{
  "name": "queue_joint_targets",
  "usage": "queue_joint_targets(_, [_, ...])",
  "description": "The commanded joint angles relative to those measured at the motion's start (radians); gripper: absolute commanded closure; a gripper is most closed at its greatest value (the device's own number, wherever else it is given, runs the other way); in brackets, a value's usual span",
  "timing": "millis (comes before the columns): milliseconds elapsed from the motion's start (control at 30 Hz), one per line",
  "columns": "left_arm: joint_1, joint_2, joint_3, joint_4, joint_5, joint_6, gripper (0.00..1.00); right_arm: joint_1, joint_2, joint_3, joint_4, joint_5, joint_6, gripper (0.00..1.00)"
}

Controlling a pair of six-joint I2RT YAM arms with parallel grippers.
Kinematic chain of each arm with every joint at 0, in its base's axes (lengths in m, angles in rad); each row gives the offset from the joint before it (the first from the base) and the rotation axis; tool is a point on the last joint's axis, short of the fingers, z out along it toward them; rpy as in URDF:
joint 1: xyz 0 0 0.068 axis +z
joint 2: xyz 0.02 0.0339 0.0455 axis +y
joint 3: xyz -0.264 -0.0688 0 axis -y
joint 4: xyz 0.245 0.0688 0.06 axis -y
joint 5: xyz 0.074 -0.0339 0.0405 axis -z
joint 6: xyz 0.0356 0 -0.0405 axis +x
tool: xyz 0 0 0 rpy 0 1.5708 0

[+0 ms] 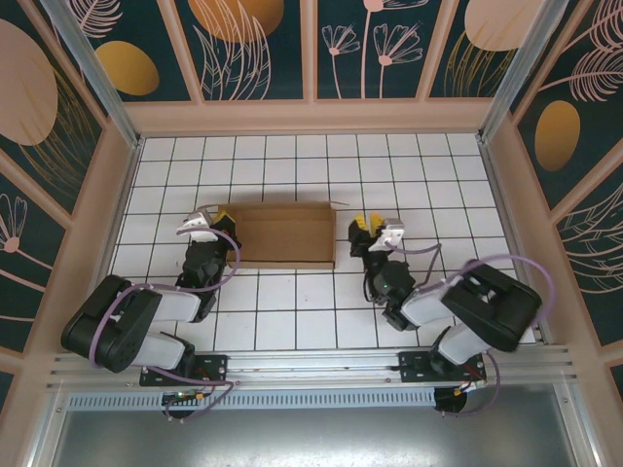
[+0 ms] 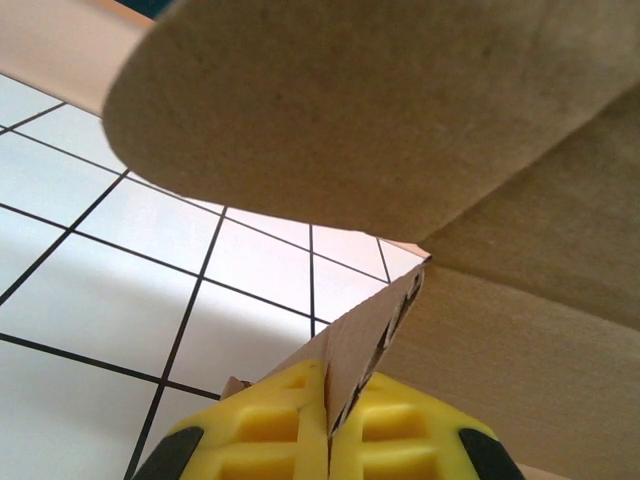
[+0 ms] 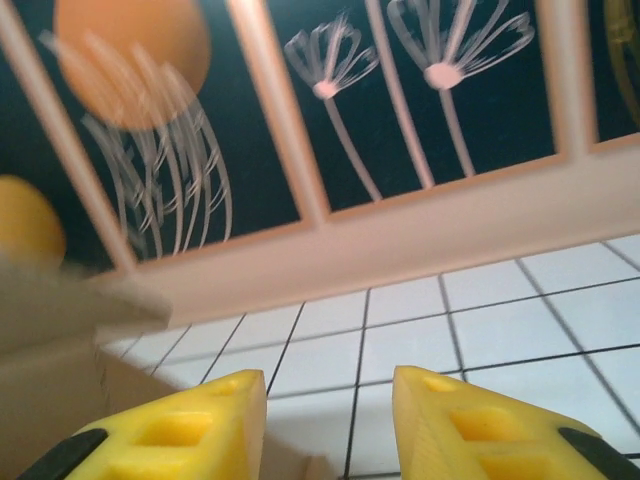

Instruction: Fold the paper box

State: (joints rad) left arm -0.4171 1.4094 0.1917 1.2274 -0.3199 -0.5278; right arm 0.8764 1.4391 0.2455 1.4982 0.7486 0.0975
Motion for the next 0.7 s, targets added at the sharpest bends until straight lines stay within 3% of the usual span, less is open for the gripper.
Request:
queue_joint_targets(0, [-0.024,0.043,-0.016,-0.190,-0.003,0.006,0.98,-0.052,-0.172,0.023,-0.293,0.144,0.127,0.64])
queue_joint_targets(67, [-0.032,0.045,-0.010,-0.196,-0.009,0.013,0.98,-0.106,-0.276,0.092,-0.567,0.104,0.241,0.65])
queue_joint_targets(133, [-0.042,0.046,-0.005,-0.203,-0.018,0.021,0.98,-0.174,-0.353,0.177,-0.794,-0.023,0.315,0.65])
queue_joint_targets(233, [-0.047,0.049,0.000,-0.207,-0.022,0.019,0.98,-0.227,-0.401,0.292,-0.983,-0.217,0.314,0.65])
queue_joint_targets(333, [-0.049,0.047,0.002,-0.214,-0.028,0.018,0.98,-0.287,-0.364,0.391,-1.182,-0.335,0.374,0.68])
queue_joint_targets(433, [-0.049,0.038,0.000,-0.222,-0.031,0.024,0.98,-0.368,-0.348,0.365,-1.208,-0.464,0.481,0.84])
queue_joint_targets(533, [-0.050,0.028,-0.001,-0.228,-0.032,0.031,0.98,-0.535,-0.273,0.363,-1.189,-0.832,0.613,1.00])
queue_joint_targets(600, [-0.051,0.027,0.000,-0.229,-0.030,0.031,0.99,-0.609,-0.169,0.381,-1.146,-1.046,0.668,1.00])
queue_joint_targets(667, [-0.051,0.027,0.000,-0.230,-0.034,0.030,0.99,-0.622,-0.079,0.406,-1.120,-1.150,0.688,1.00])
